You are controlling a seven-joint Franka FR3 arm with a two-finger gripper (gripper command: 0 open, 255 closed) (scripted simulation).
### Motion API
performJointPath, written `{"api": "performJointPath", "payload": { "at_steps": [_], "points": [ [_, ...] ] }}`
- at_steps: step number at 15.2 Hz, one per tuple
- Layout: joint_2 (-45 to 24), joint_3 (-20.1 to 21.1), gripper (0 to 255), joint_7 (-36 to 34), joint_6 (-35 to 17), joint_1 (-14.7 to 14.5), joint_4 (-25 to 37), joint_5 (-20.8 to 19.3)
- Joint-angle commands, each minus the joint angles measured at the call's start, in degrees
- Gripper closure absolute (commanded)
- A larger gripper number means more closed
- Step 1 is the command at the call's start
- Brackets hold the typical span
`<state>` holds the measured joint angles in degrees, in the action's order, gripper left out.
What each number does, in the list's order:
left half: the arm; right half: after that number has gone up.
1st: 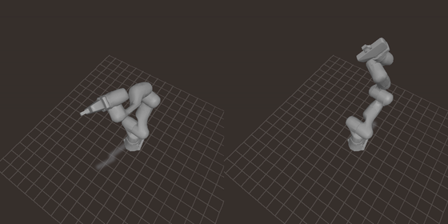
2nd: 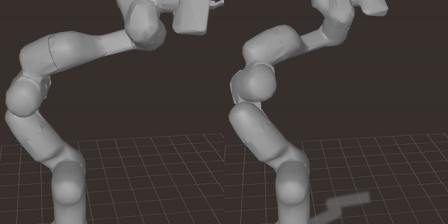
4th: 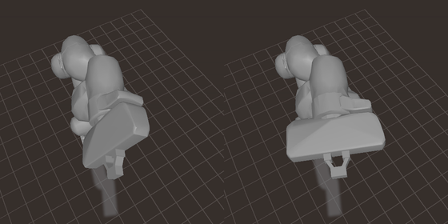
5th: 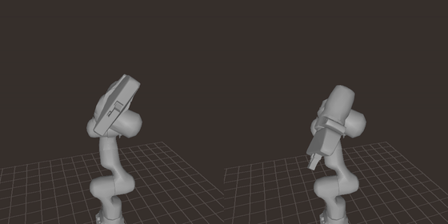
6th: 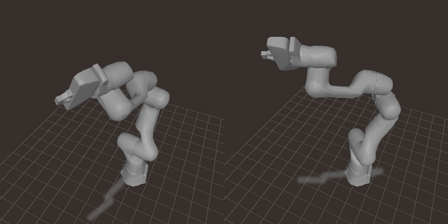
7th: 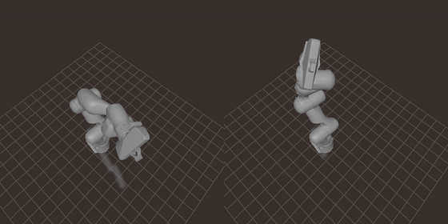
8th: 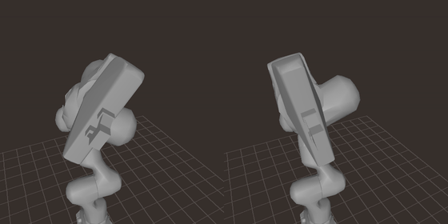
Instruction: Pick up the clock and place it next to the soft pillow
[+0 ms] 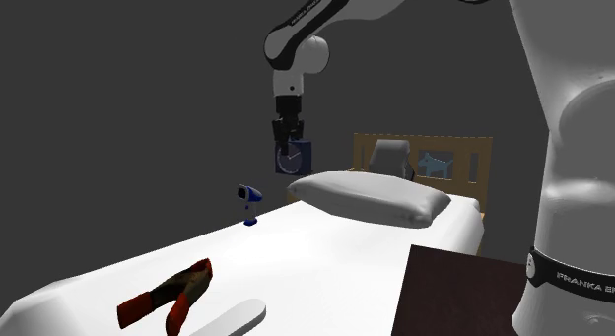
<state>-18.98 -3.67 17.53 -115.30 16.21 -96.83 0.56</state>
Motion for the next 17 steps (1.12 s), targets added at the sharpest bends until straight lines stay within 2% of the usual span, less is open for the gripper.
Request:
{"api": "performJointPath", "payload": {
  "at_steps": [1, 5, 17],
  "points": [
    [-0.5, -0.7, 255, 2.4, 0.3, 1.5, 0.8, 0.3],
    [-1.9, -2.0, 255, 7.0, 0.9, 4.6, 2.9, 0.9],
    [-5.3, -1.9, 255, 7.1, -7.0, 4.7, -1.6, 1.3]
  ]
}}
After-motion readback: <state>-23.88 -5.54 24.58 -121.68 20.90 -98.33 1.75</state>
